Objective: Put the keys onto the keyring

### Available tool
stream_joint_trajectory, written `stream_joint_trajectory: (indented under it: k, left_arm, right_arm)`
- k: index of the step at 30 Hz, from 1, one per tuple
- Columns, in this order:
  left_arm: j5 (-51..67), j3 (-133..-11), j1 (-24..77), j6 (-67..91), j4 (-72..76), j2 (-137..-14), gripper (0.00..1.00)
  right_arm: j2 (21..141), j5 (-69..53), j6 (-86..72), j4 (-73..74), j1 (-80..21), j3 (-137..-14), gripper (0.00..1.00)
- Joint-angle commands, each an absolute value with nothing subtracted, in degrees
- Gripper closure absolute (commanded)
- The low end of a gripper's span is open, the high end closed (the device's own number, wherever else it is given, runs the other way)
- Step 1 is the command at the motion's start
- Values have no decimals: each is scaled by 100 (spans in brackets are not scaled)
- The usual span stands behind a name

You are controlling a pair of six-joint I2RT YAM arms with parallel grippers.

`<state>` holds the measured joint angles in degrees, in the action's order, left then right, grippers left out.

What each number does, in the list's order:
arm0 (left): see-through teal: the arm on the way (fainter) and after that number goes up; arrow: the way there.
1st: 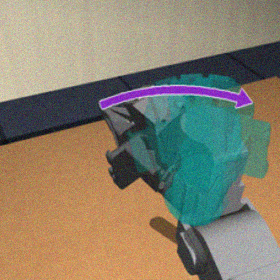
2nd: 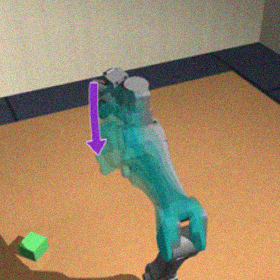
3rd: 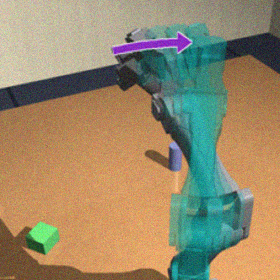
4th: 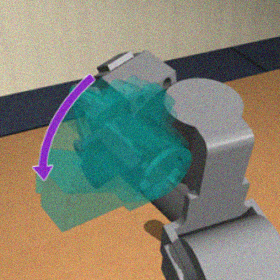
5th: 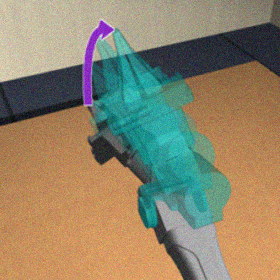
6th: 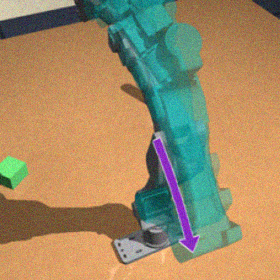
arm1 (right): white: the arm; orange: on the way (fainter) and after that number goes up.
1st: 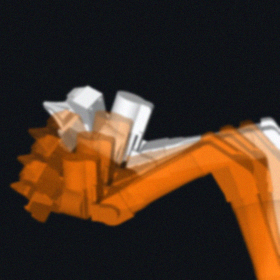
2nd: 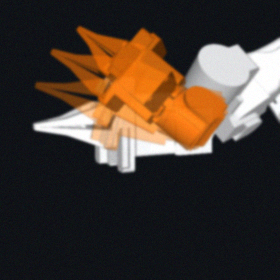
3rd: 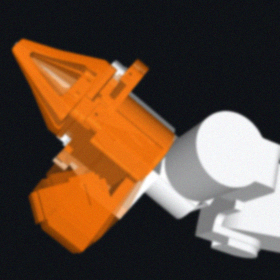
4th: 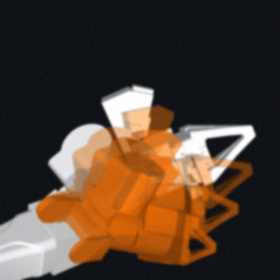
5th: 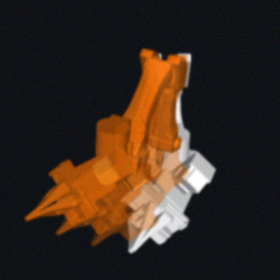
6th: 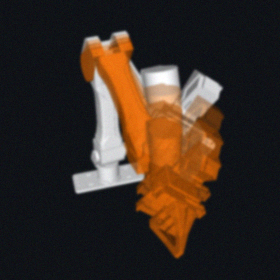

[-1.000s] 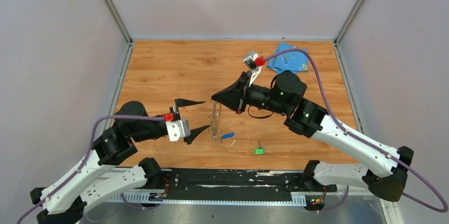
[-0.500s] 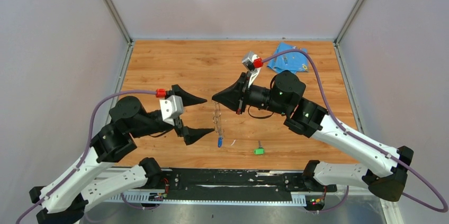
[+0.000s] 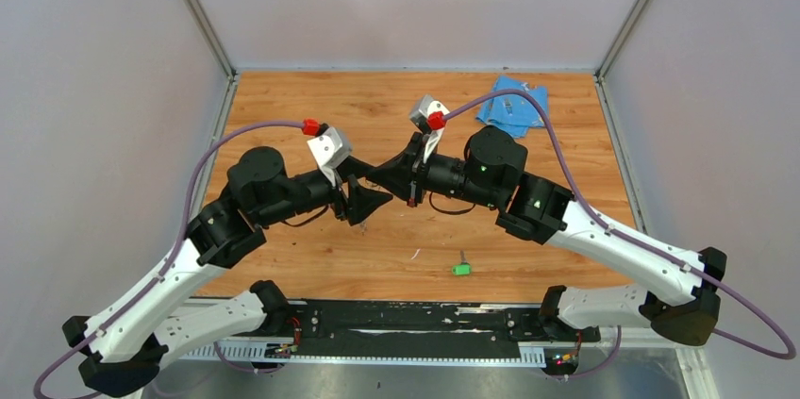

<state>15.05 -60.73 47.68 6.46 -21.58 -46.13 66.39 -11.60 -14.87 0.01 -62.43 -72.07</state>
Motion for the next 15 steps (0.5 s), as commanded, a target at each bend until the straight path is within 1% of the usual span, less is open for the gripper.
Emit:
stream_joint_trajectory:
  k: [1,2,7,8,15]
  left_arm:
    - [1313,-5943,4737,617,-2165,-4303,42]
    - [1265,-5898,4737,567,-2178,-4216,51]
    - [1429,-5691,4737,412,-2176,-3986,76]
    - [1479,-5683,4737,382,-2200,-3963,80]
    - [1625,-5597,4737,277,-2076,-3946,87]
  right_arm:
    - [6582,-902,-1276,-28,-6328,-7405,100]
    - [6576,-897,-1278,-29,-6328,-7401,100]
    - [6550,-886,-1292,-53,-6337,-7366,100]
    - [6549,-880,-1300,-57,-6337,-7361,100]
    - [6546,-923,-1389,-136,-6374,-7330,100]
